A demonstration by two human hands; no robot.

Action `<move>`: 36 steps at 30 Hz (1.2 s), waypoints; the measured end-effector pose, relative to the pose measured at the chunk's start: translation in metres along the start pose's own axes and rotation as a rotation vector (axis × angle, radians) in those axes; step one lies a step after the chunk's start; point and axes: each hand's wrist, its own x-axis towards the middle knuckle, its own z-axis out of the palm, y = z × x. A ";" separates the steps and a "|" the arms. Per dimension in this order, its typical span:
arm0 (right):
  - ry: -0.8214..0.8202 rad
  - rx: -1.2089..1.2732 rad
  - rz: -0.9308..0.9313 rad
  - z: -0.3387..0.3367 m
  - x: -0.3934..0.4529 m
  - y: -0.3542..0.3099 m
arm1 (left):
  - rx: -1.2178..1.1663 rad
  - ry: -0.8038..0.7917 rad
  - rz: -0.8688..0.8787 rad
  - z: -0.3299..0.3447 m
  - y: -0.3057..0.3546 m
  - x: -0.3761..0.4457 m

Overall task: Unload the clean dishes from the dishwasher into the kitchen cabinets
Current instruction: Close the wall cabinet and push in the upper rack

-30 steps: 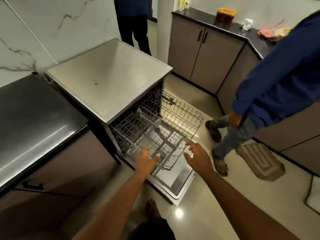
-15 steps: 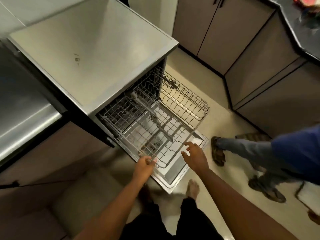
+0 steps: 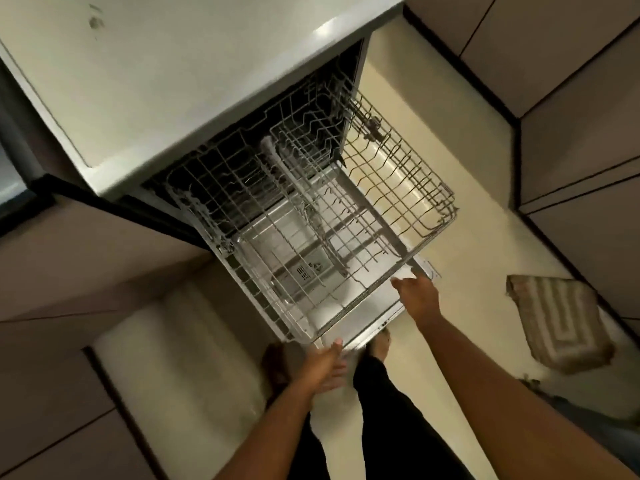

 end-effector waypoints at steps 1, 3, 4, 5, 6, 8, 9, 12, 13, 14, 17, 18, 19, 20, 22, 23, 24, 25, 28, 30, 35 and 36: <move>-0.039 0.117 0.062 0.000 0.015 0.002 | -0.134 -0.049 -0.078 0.008 0.001 0.007; -0.142 0.410 0.190 0.002 0.035 0.003 | -0.448 -0.090 -0.142 0.019 0.005 0.019; -0.185 0.517 0.228 0.002 0.042 0.000 | -0.623 -0.046 -0.124 0.024 0.009 0.027; -0.222 0.568 0.246 0.000 0.050 -0.003 | -0.787 0.035 -0.087 0.031 0.015 0.036; -0.243 0.605 0.250 -0.001 0.053 -0.008 | -0.924 0.123 -0.040 0.035 0.020 0.044; -0.245 0.619 0.252 -0.004 0.059 -0.012 | -1.111 0.272 0.023 0.042 0.031 0.051; -0.237 0.599 0.251 -0.006 0.061 -0.012 | -1.154 0.328 0.025 0.044 0.036 0.052; -0.218 0.554 0.247 -0.008 0.068 -0.016 | -1.200 0.411 0.023 0.049 0.047 0.049; -0.231 0.544 0.250 -0.007 0.070 -0.018 | -1.208 0.434 0.042 0.049 0.049 0.048; -0.252 0.556 0.260 -0.005 0.071 -0.018 | -1.231 0.443 0.076 0.049 0.050 0.047; -0.285 0.582 0.282 0.001 0.072 -0.020 | -1.220 0.484 0.114 0.040 0.050 0.049; -0.274 0.583 0.281 0.003 0.072 -0.020 | -1.201 0.499 0.119 0.038 0.050 0.051; -0.265 0.584 0.276 0.004 0.071 -0.021 | -1.192 0.510 0.129 0.036 0.052 0.051; -0.261 0.589 0.267 0.007 0.072 -0.023 | -1.192 0.523 0.144 0.034 0.054 0.051; -0.269 0.587 0.234 0.010 0.072 -0.031 | -1.199 0.539 0.188 0.030 0.058 0.052; -0.282 0.578 0.213 0.012 0.072 -0.038 | -1.205 0.532 0.218 0.026 0.062 0.051; -0.299 0.568 0.189 0.013 0.072 -0.045 | -1.210 0.522 0.244 0.022 0.066 0.051; -0.325 0.564 0.164 0.016 0.071 -0.056 | -1.214 0.515 0.271 0.015 0.072 0.051; -0.332 0.561 0.136 0.028 0.075 -0.083 | -1.215 0.496 0.296 -0.006 0.093 0.054; -0.316 0.574 0.137 0.037 0.080 -0.095 | -1.241 0.474 0.283 -0.018 0.103 0.060; -0.428 0.503 0.018 0.056 0.099 -0.118 | -1.290 0.368 0.360 -0.041 0.127 0.065; -0.439 0.520 -0.001 0.059 0.103 -0.125 | -1.283 0.351 0.371 -0.045 0.134 0.064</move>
